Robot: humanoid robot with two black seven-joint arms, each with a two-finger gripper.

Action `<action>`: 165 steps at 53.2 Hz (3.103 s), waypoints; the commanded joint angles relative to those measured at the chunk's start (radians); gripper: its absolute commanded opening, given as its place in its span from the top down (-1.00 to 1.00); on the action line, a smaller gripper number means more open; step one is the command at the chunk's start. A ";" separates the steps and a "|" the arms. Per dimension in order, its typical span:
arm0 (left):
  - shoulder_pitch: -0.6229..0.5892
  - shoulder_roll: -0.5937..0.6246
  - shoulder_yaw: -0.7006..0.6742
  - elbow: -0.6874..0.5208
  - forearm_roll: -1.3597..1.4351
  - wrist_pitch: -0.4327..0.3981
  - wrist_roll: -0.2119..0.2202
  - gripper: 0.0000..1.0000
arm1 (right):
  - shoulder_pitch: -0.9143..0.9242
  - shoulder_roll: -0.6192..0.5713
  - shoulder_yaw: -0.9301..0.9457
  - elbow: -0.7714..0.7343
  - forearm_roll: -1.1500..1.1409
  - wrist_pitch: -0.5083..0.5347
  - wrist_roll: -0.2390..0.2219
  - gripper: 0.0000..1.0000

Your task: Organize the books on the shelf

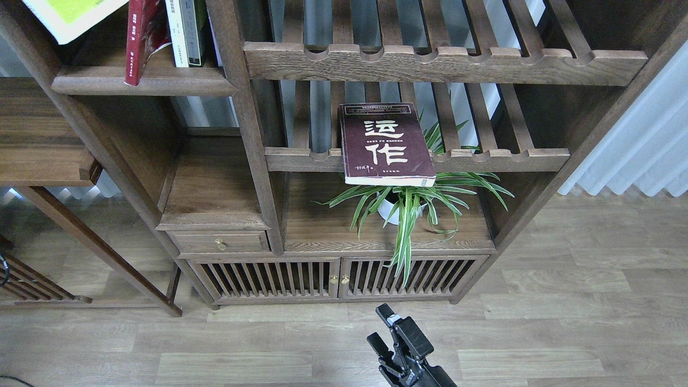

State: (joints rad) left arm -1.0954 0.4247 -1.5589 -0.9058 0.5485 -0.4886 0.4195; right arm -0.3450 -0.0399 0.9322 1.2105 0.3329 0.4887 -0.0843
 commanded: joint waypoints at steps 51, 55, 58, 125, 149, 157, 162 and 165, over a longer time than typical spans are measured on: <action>-0.113 -0.086 0.215 0.269 0.145 0.000 -0.334 0.86 | -0.014 0.002 0.000 0.004 0.000 0.000 0.000 -0.97; -0.110 -0.084 0.218 0.260 0.140 0.000 -0.329 0.82 | -0.015 0.002 0.000 0.004 0.000 0.000 0.001 -0.97; -0.110 -0.086 0.218 0.257 0.137 0.000 -0.329 0.81 | -0.015 0.002 0.000 0.004 0.000 0.000 0.000 -0.97; 0.150 0.083 0.140 -0.103 -0.016 0.000 -0.317 -0.60 | -0.032 0.009 0.011 0.009 0.000 0.000 0.000 -0.97; 0.485 0.083 -0.101 -0.243 -0.071 0.000 -0.294 -0.75 | -0.032 0.009 0.010 0.020 0.000 0.000 0.000 -0.97; 0.583 0.075 -0.130 -0.278 -0.110 0.000 -0.294 -0.78 | -0.034 0.020 0.000 0.023 -0.002 0.000 0.000 -0.97; 0.629 0.069 -0.132 -0.323 -0.113 0.000 -0.294 -0.87 | -0.029 0.035 -0.004 0.023 -0.009 0.000 0.000 -0.97; 0.653 0.057 -0.130 -0.338 -0.114 0.000 -0.294 -0.93 | -0.025 0.038 -0.006 0.023 -0.009 0.000 0.000 -0.97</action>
State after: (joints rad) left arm -0.4978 0.4975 -1.6880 -1.2019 0.4399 -0.4887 0.1258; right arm -0.3784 -0.0121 0.9304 1.2333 0.3283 0.4887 -0.0845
